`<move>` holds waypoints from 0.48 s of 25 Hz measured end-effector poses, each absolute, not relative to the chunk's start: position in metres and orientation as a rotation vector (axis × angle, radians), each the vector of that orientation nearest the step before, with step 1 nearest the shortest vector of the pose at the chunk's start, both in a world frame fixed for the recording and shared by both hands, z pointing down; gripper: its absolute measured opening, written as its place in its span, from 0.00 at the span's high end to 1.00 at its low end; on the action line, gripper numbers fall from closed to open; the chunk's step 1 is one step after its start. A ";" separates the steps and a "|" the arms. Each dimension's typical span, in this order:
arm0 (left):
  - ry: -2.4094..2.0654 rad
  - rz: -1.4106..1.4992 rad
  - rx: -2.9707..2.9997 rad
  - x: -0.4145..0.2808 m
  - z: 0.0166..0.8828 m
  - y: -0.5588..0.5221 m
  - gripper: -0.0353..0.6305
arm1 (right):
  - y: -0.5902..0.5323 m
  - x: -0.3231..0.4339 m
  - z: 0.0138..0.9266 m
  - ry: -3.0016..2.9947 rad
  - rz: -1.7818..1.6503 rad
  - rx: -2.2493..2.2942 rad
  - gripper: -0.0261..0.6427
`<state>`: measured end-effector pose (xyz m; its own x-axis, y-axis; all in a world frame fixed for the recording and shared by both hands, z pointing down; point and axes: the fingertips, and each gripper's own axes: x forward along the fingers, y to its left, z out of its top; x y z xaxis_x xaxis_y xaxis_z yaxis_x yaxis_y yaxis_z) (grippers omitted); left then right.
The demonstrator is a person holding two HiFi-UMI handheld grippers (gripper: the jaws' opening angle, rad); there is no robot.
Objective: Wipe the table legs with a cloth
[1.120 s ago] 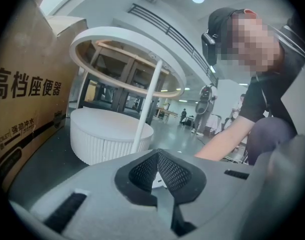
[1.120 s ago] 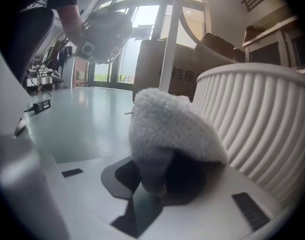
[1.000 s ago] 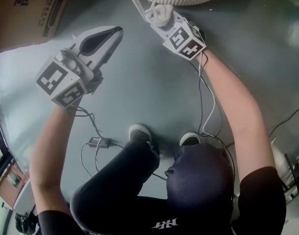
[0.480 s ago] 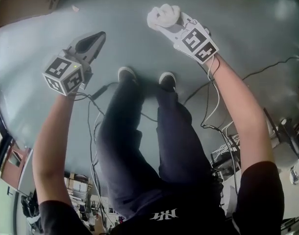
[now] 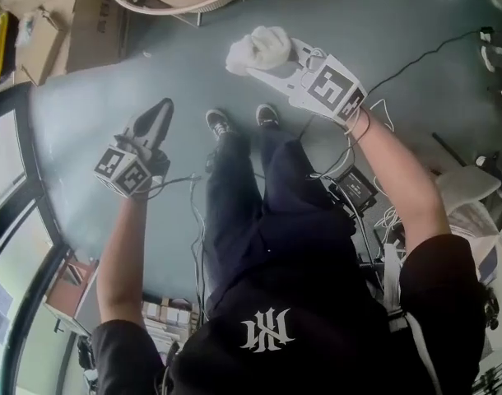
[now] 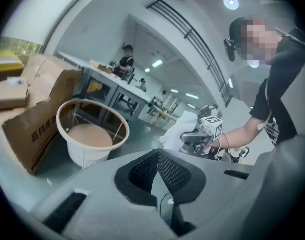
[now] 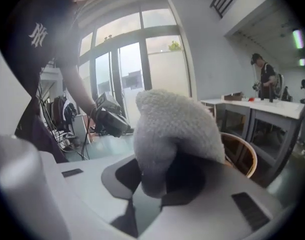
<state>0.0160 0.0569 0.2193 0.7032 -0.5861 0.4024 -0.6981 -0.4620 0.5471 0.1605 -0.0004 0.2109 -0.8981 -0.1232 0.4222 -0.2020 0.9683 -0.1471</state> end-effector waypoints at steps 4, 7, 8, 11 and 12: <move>-1.016 0.114 2.380 0.056 0.084 0.063 0.94 | 0.028 0.189 0.073 -2.859 0.246 0.301 0.85; -1.029 0.035 2.537 0.070 -0.002 0.071 0.94 | 0.050 0.195 -0.007 -2.964 0.239 0.376 0.85; -1.021 0.012 2.582 0.069 -0.028 0.079 0.94 | 0.059 0.193 -0.029 -2.987 0.241 0.403 0.85; -0.999 -0.015 2.688 0.057 -0.089 0.114 0.94 | 0.090 0.182 -0.088 -3.036 0.247 0.463 0.85; -0.988 -0.020 2.713 0.054 -0.105 0.131 0.94 | 0.105 0.180 -0.105 -3.042 0.235 0.477 0.85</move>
